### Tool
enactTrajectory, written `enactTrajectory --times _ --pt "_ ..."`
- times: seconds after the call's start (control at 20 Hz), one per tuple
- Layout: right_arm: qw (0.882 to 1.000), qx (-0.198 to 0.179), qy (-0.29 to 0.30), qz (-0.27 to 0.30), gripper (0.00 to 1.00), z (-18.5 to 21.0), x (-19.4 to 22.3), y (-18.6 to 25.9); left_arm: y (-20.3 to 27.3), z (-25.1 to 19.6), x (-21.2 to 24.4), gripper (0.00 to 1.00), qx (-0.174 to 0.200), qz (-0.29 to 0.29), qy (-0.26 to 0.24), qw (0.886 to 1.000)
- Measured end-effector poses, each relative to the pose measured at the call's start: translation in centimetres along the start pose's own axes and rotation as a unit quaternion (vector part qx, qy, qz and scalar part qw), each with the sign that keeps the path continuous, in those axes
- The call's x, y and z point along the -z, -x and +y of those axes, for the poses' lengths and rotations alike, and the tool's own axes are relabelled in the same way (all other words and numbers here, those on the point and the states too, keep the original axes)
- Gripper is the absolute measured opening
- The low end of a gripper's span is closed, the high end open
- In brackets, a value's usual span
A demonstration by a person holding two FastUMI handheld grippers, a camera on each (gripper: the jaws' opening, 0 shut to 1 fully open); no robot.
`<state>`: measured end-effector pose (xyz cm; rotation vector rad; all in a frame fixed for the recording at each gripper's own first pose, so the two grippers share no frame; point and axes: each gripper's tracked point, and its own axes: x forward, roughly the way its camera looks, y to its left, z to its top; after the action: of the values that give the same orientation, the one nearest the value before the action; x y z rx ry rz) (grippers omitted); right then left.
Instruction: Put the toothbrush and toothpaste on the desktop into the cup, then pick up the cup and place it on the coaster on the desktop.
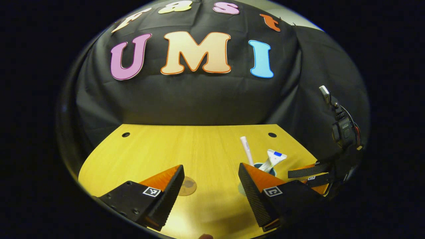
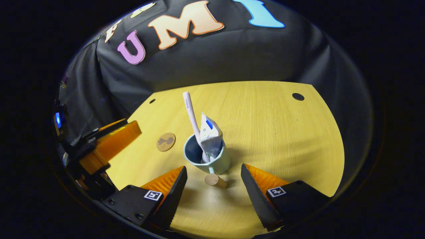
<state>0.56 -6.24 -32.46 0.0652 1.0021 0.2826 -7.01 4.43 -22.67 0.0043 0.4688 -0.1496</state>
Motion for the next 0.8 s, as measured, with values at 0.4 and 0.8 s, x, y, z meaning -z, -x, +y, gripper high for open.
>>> enactTrajectory --times 0.4,0.8 --pt "0.991 0.038 0.054 0.119 0.98 -0.5 1.7 -3.6 2.9 8.5 1.2 0.95 -0.058 0.007 -0.005 0.998" --pt "0.971 0.064 0.140 0.181 0.74 0.3 2.4 -5.1 4.7 14.3 2.8 0.95 -0.100 0.021 0.019 0.995"
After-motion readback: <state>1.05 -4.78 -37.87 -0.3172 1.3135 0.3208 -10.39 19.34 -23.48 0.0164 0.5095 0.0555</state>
